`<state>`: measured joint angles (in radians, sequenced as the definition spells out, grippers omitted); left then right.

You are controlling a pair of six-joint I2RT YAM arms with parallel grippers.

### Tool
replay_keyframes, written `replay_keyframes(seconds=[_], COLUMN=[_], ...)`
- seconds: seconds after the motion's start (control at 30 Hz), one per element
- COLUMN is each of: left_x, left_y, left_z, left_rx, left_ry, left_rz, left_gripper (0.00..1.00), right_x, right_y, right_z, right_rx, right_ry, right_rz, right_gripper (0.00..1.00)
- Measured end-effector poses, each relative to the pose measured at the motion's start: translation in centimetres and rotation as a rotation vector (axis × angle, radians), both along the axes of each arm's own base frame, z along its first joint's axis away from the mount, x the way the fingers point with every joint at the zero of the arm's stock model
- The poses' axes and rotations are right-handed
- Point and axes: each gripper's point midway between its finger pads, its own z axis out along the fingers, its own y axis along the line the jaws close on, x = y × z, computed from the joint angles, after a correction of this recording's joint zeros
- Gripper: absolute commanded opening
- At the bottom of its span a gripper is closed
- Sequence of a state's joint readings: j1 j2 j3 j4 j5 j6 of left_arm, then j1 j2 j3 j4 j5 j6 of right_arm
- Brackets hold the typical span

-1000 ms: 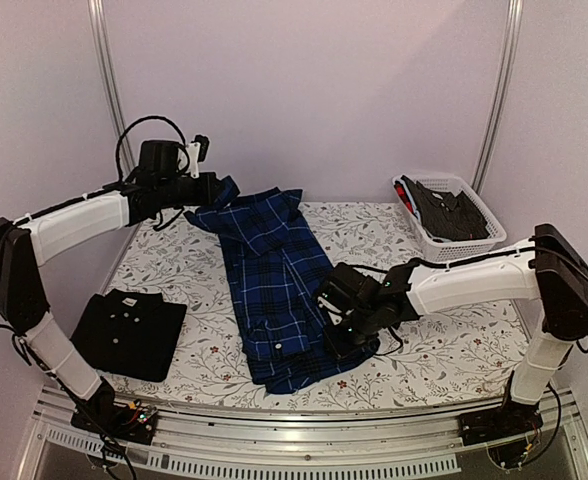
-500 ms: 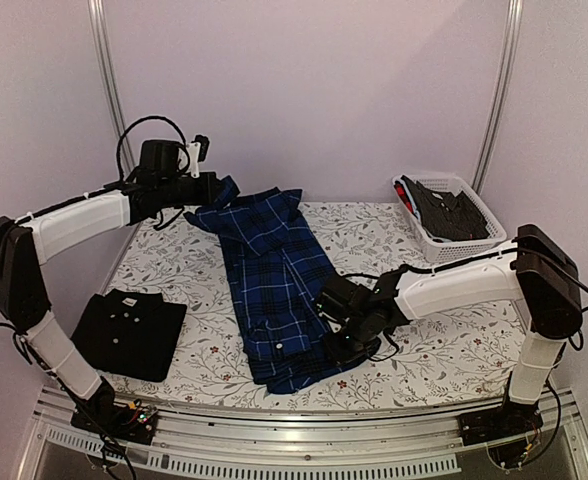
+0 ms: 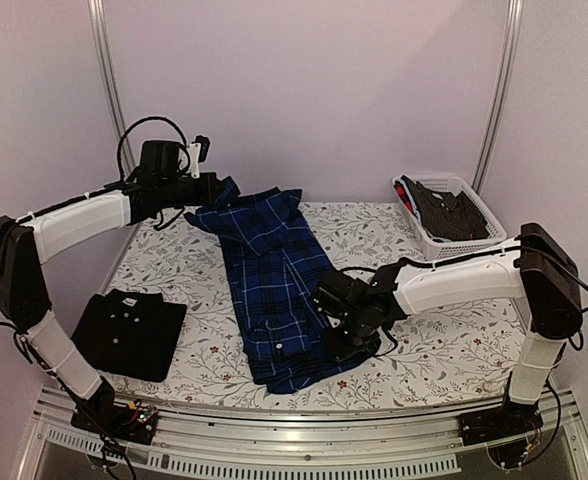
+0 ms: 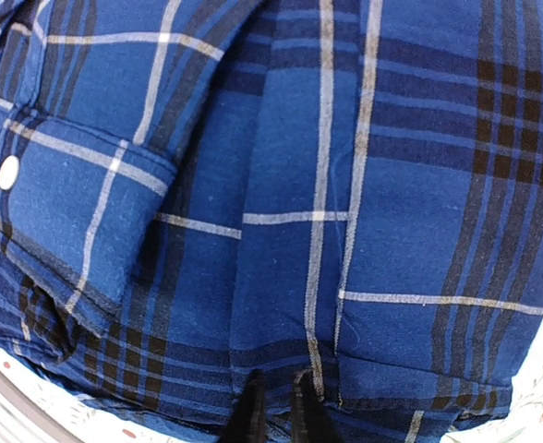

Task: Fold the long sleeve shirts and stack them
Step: Adjust the corner of the shirt on the rectangle-folded shirt.

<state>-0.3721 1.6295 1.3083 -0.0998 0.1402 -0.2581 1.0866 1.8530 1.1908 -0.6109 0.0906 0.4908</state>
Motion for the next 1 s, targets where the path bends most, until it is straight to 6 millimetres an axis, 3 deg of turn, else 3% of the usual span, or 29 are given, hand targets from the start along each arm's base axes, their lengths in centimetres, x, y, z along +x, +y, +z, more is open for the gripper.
replay_keyframes(seconds=[0.07,0.23,0.57,0.8,1.0], left_x=[0.0,0.0,0.3,0.4,0.4], left_y=[0.0,-0.1,-0.2,-0.3,-0.3], left_z=[0.0,0.1,-0.2,-0.4,-0.5], left_rx=[-0.001,-0.003,-0.002,-0.002,-0.003], left_ry=[0.000,0.000,0.005,0.009,0.011], left_rz=[-0.002,-0.005,-0.007,-0.011,-0.013], left_gripper=[0.00,0.00,0.00,0.00,0.00], right_x=[0.2,0.1,-0.8,-1.1,-1.1], right_y=[0.1,0.2,0.6,0.4,0.3], right_z=[0.3,0.5,0.2,-1.1,-1.3], right_rx=[0.001,-0.001,0.002,-0.029,-0.036], right_ry=[-0.006,-0.005,0.018,0.036,0.034], right_rz=[0.001,0.011,0.036,0.034,0.030], right_gripper=[0.03,0.17,0.22,0.21,0.11])
